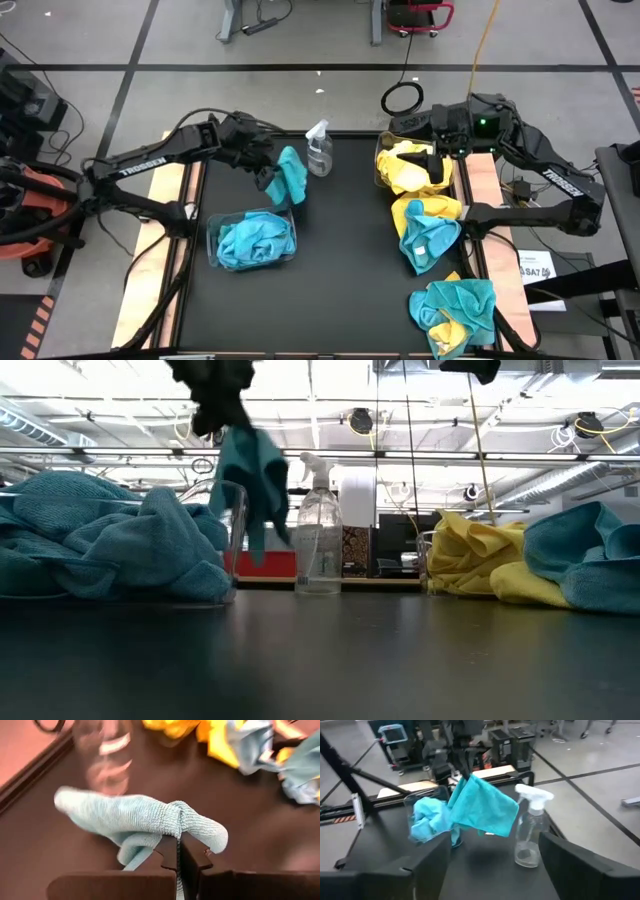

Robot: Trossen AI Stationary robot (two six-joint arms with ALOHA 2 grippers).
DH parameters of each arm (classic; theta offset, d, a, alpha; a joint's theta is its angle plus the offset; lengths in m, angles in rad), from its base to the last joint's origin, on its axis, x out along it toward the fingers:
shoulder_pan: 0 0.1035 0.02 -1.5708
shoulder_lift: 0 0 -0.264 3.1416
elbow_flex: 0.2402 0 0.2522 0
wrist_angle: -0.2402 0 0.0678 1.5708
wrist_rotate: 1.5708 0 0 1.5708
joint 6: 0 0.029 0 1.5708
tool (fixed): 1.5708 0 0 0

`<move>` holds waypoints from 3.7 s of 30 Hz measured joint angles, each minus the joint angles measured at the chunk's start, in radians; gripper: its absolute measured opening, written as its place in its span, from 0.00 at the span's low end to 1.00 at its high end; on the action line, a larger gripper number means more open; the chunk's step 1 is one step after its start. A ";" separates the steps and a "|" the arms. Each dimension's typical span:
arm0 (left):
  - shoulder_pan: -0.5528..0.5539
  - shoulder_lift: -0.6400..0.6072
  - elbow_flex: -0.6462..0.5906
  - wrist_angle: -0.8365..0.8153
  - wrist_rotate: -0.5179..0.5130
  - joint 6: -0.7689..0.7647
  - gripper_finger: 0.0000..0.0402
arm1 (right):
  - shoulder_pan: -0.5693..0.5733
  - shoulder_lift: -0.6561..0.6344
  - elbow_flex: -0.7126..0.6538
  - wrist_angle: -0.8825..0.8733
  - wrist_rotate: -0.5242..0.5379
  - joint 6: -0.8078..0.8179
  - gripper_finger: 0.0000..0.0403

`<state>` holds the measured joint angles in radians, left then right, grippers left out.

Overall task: Sort microfiber towel by color & place in baskets
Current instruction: Put the blue towel into the bottom transparent bin

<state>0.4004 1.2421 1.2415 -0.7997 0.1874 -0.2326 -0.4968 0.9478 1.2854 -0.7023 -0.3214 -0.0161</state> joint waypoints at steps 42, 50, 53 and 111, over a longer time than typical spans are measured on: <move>-0.304 0.160 0.048 0.733 0.112 0.032 0.00 | 0.349 0.360 0.000 0.236 0.009 0.046 0.76; -0.341 0.029 0.047 0.472 0.174 0.082 0.00 | 0.349 0.358 0.000 0.216 0.006 0.047 0.76; -0.355 -0.048 0.047 0.419 0.175 0.084 0.00 | 0.349 0.354 0.000 0.205 0.004 0.040 0.76; -0.474 0.332 -0.178 0.019 0.044 0.086 0.02 | 0.349 0.345 0.000 -0.148 0.005 -0.004 0.76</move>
<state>-0.0735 1.5742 1.0636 -0.7809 0.2319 -0.1470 -0.1482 1.2931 1.2855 -0.8504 -0.3163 -0.0199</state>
